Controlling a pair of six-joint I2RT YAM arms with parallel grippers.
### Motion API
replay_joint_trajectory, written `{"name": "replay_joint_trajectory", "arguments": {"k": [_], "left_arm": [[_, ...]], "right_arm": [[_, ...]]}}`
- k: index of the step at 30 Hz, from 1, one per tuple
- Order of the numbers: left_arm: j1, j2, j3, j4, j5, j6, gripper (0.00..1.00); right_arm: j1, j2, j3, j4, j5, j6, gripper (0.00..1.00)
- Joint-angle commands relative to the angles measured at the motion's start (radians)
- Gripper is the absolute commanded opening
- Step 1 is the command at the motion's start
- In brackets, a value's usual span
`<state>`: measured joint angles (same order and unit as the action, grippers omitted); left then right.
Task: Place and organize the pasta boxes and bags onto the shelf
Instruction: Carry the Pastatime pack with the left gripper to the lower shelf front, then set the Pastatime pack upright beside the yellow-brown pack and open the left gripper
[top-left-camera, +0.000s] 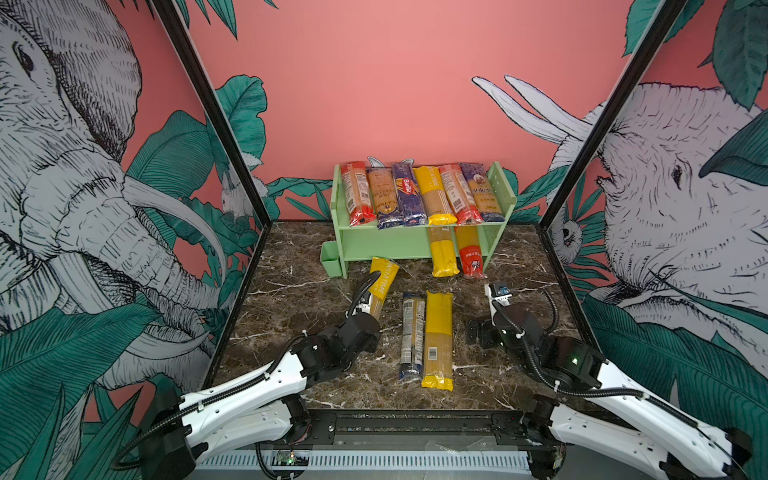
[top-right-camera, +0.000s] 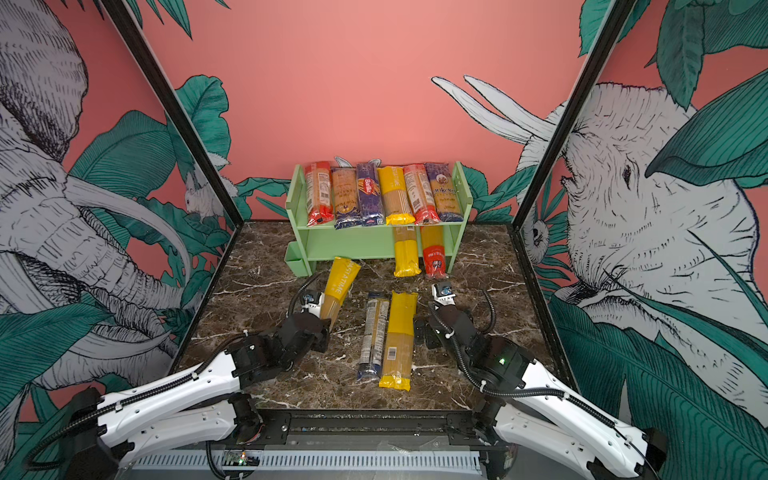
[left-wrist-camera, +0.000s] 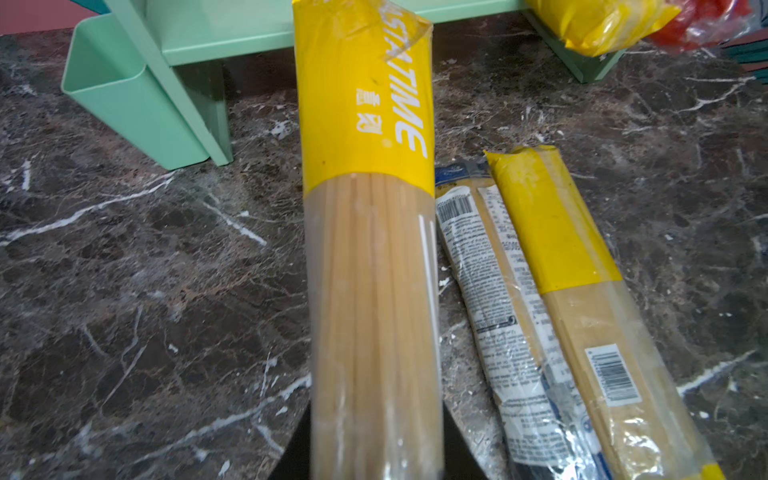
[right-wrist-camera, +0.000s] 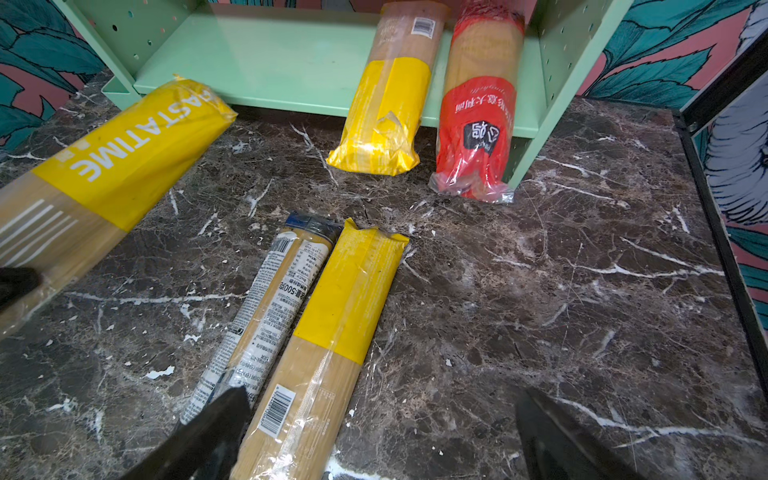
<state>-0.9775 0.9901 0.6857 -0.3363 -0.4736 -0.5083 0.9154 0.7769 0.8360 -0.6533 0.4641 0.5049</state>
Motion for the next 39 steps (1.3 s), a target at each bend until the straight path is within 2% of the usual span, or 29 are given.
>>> {"name": "replay_joint_trajectory", "arguments": {"k": [1,9,17,30,39], "left_arm": [[0.039,0.036,0.111,0.234,-0.003,0.069,0.0],[0.111,0.24,0.215,0.377,0.043,0.086,0.0],[0.152,0.426,0.295,0.583,0.02,0.081,0.0],[0.181,0.665,0.529,0.662,0.007,0.079,0.0],[0.197,0.782,0.625,0.685,-0.003,0.059,0.0]], "right_arm": [[-0.005,-0.004,0.03,0.003,0.025,-0.018,0.99],[-0.023,-0.016,0.035,-0.008,0.025,-0.041,0.99],[-0.061,-0.027,0.017,-0.011,-0.003,-0.052,0.99],[-0.164,-0.042,-0.008,-0.001,-0.072,-0.087,0.99],[-0.204,-0.044,-0.026,0.006,-0.102,-0.096,0.99]]}}
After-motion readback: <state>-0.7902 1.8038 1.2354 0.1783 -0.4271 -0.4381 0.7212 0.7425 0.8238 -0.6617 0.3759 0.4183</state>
